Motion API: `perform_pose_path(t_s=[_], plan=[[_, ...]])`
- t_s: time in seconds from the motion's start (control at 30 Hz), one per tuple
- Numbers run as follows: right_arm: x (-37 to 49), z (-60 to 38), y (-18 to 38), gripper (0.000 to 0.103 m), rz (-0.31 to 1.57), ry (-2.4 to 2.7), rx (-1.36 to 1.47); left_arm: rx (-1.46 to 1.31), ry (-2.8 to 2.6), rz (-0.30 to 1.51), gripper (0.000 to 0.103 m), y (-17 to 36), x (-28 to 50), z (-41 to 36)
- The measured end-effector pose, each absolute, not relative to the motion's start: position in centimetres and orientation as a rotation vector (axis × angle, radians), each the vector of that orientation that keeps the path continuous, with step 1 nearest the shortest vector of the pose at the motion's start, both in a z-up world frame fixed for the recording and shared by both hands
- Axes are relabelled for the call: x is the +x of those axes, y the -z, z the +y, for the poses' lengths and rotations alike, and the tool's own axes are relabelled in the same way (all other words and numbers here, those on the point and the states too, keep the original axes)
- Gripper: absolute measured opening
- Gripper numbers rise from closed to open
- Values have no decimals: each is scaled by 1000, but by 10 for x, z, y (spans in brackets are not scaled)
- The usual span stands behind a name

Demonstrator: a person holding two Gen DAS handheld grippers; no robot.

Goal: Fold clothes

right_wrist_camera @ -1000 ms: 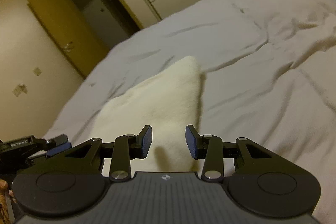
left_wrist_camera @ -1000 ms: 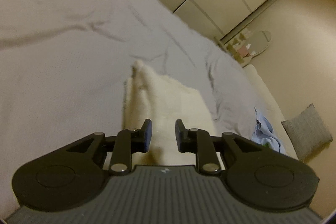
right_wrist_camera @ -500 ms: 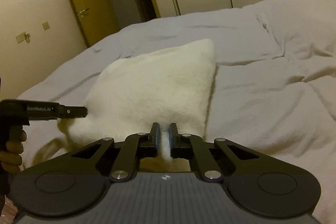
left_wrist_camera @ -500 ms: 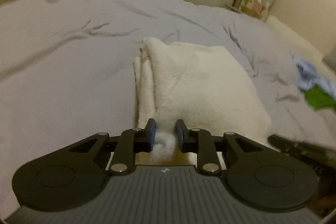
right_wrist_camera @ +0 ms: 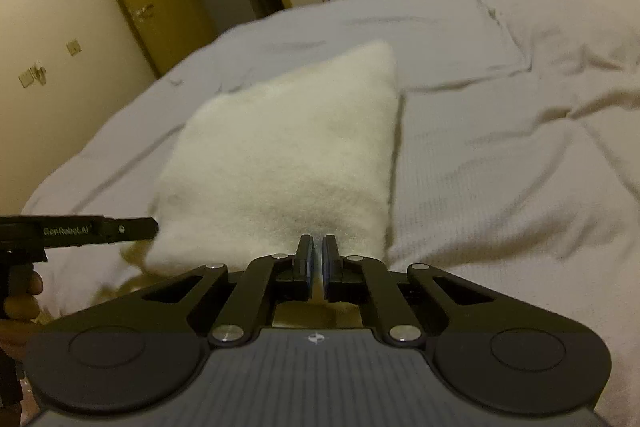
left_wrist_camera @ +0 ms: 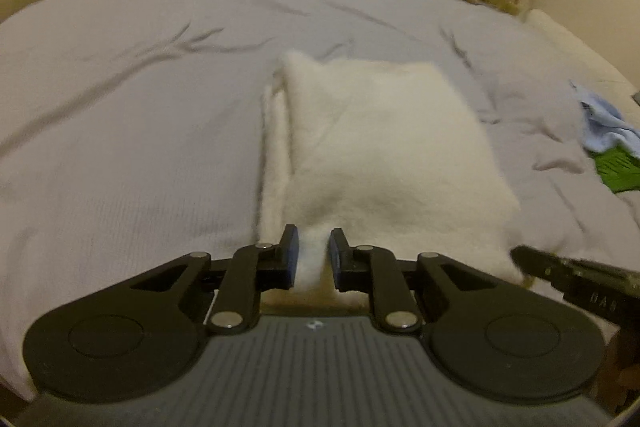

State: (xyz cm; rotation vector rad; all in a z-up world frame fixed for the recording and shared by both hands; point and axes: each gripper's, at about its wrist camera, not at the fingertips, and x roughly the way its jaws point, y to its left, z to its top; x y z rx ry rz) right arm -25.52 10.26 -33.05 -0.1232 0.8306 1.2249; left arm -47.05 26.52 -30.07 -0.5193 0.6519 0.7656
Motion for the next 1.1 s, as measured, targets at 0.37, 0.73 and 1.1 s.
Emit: perform_pose_path(t_s=[0.37, 0.73, 1.1], plan=[[-257, 97, 329, 4, 841, -1247, -140, -481, -793, 683, 19, 307, -464, 260], [-239, 116, 261, 15, 782, -1306, -69, -421, -723, 617, 16, 256, -460, 289], [-238, 198, 307, 13, 868, -1240, -217, -331, -732, 742, 15, 309, -406, 343]])
